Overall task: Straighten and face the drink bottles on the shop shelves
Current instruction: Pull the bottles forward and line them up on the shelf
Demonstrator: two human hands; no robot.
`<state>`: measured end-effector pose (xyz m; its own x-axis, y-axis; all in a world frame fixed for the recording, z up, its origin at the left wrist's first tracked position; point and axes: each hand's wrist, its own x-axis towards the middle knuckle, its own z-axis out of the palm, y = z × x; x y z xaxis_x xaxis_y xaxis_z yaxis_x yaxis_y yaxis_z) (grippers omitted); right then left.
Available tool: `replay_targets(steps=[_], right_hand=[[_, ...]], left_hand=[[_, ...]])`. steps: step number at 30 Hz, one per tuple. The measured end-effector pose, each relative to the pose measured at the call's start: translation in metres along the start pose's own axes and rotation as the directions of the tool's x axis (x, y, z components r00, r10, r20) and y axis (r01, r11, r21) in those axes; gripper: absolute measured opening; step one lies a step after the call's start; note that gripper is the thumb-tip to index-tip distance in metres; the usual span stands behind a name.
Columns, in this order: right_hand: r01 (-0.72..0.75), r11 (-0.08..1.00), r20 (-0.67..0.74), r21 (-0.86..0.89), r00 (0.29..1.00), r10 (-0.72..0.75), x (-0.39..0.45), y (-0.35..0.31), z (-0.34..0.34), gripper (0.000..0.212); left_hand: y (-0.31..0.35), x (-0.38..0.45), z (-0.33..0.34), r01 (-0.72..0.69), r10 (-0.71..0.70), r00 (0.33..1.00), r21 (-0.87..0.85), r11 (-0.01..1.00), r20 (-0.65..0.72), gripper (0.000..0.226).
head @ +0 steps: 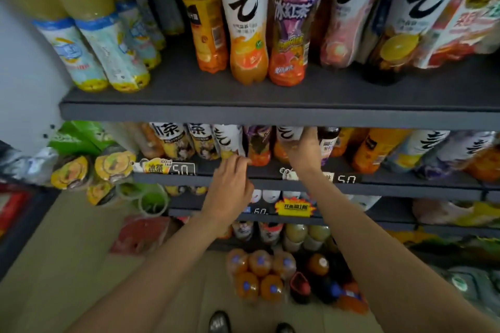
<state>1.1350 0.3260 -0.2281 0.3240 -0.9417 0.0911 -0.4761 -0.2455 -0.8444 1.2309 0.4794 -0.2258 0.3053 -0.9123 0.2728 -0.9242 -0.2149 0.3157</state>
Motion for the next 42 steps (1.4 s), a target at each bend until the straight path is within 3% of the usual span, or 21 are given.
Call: replay_targets(steps=[4, 8, 10, 15, 19, 22, 25, 28, 30, 32, 35, 37, 42], right_hand=[[0.039, 0.999, -0.028, 0.001, 0.999, -0.039, -0.016, 0.014, 0.005, 0.074], [0.178, 0.983, -0.030, -0.048, 0.983, -0.179, -0.035, 0.010, 0.006, 0.047], [0.253, 0.966, 0.039, -0.057, 0.967, -0.251, -0.032, -0.002, 0.013, 0.050], [0.116, 0.992, 0.085, -0.048, 0.990, -0.111, -0.002, -0.029, 0.042, 0.054], [-0.034, 0.999, -0.022, 0.025, 0.999, 0.035, 0.007, -0.039, 0.066, 0.057], [-0.033, 0.998, -0.166, 0.050, 0.985, 0.041, -0.007, -0.039, 0.071, 0.067], [0.031, 0.989, -0.185, 0.142, 0.983, -0.005, -0.040, -0.029, 0.063, 0.071], [0.060, 0.987, -0.122, 0.151, 0.992, -0.041, -0.060, -0.019, 0.042, 0.070], [0.108, 0.992, -0.058, 0.070, 0.993, -0.104, -0.065, -0.019, 0.019, 0.071], [0.213, 0.977, 0.017, -0.023, 0.977, -0.213, -0.076, -0.021, -0.010, 0.072], [0.284, 0.959, 0.059, -0.004, 0.957, -0.283, -0.091, -0.027, -0.066, 0.069], [0.243, 0.968, 0.010, 0.066, 0.970, -0.244, -0.086, -0.036, -0.113, 0.064], [0.226, 0.926, -0.117, 0.303, 0.973, -0.200, -0.063, -0.053, -0.262, 0.045]], left_hand=[[0.006, 0.000, 0.001, 0.056, -0.056, 0.998, 0.002, 0.998, -0.007, 0.032], [0.017, 0.005, 0.003, 0.137, -0.140, 0.990, -0.092, 0.986, -0.016, 0.033], [0.016, 0.008, 0.003, 0.195, -0.200, 0.980, -0.140, 0.971, -0.024, 0.033], [0.000, 0.013, -0.004, 0.292, -0.306, 0.951, -0.206, 0.934, -0.038, 0.031], [-0.010, 0.010, -0.009, 0.291, -0.310, 0.949, -0.237, 0.927, -0.050, 0.031], [-0.016, 0.005, -0.012, 0.265, -0.289, 0.956, -0.267, 0.926, -0.055, 0.030], [-0.024, 0.009, -0.013, 0.300, -0.286, 0.954, -0.278, 0.913, 0.091, 0.029], [-0.025, 0.022, -0.016, 0.309, -0.209, 0.908, -0.244, 0.919, 0.363, 0.039], [-0.017, 0.036, -0.026, 0.287, -0.097, 0.841, -0.288, 0.913, 0.532, 0.040], [-0.003, 0.050, -0.037, 0.292, -0.022, 0.729, -0.283, 0.914, 0.684, 0.043], [0.035, 0.066, -0.054, 0.413, 0.039, 0.504, -0.281, 0.866, 0.863, 0.047], [0.072, 0.080, -0.063, 0.405, 0.184, 0.481, -0.403, 0.821, 0.857, 0.040], [0.195, 0.115, -0.089, 0.366, 0.503, 0.542, -0.728, 0.580, 0.673, 0.050]])
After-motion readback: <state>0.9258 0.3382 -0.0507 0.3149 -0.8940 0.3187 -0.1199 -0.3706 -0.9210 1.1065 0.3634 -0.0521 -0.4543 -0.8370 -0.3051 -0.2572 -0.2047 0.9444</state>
